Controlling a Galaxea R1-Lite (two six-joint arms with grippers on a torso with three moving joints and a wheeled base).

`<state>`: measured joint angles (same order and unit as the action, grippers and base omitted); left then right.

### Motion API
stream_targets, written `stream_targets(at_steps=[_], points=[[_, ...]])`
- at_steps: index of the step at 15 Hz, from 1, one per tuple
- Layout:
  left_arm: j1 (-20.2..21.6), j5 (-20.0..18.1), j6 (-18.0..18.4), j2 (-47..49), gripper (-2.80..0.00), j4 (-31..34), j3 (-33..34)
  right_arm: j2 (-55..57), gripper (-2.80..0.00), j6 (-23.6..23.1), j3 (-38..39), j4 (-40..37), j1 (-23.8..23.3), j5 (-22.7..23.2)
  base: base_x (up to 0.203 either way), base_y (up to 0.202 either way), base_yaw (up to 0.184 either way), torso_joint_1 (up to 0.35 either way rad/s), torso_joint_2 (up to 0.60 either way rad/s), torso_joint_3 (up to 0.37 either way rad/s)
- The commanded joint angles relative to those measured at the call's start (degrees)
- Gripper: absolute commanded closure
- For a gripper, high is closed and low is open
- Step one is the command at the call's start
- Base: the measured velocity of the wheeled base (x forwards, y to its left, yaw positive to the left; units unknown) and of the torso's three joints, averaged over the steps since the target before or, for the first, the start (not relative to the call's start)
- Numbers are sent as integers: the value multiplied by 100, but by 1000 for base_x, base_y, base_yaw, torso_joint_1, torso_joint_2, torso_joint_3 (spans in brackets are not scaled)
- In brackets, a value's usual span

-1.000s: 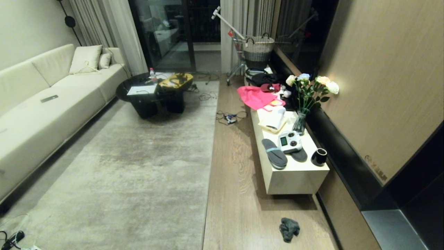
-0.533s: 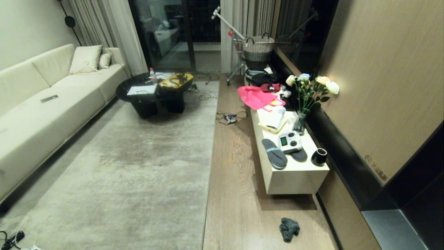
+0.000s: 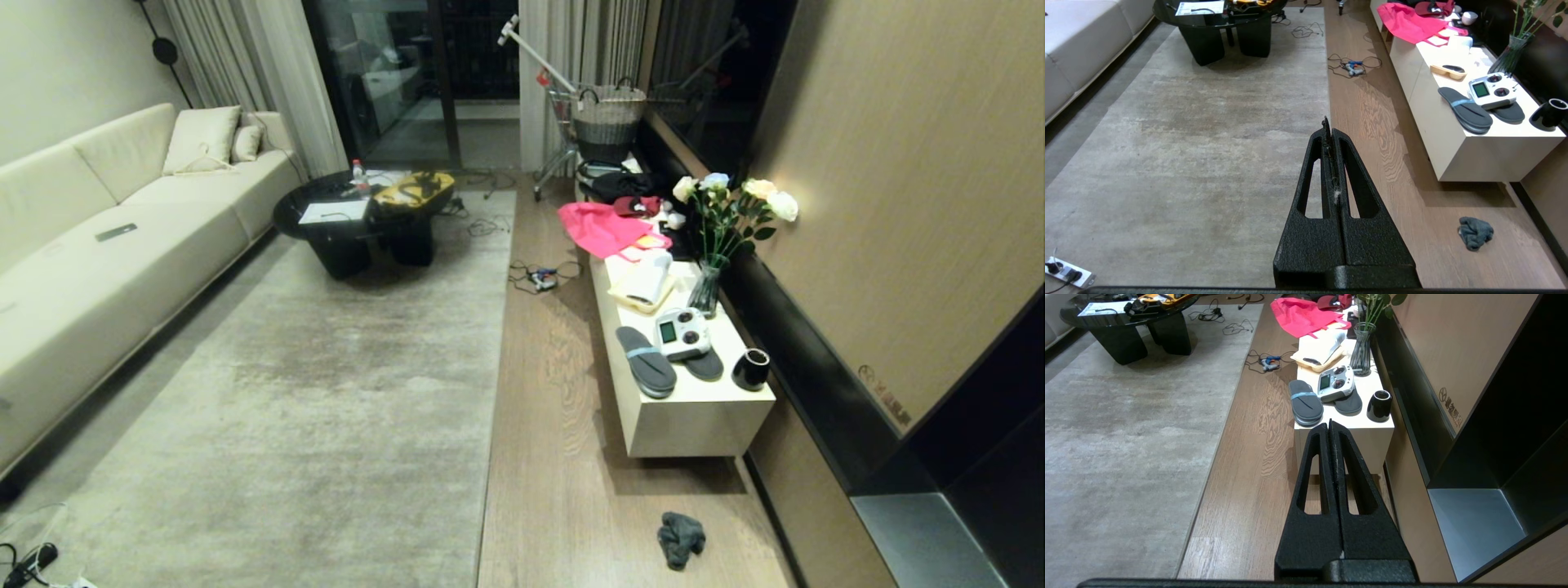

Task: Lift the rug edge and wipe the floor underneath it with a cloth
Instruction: Pick up the rag

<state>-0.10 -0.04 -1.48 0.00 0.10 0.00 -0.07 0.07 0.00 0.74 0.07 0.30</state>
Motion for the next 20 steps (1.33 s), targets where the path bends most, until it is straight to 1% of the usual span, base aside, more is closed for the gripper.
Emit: stream_targets(at_steps=[1, 20], points=[[1, 4, -2, 0, 0, -1, 0, 7, 0, 1, 0, 5, 1, 5, 0, 0, 0, 0, 0, 0], [4, 4, -2, 0, 0, -1, 0, 7, 0, 1, 0, 5, 1, 5, 0, 0, 0, 0, 0, 0]])
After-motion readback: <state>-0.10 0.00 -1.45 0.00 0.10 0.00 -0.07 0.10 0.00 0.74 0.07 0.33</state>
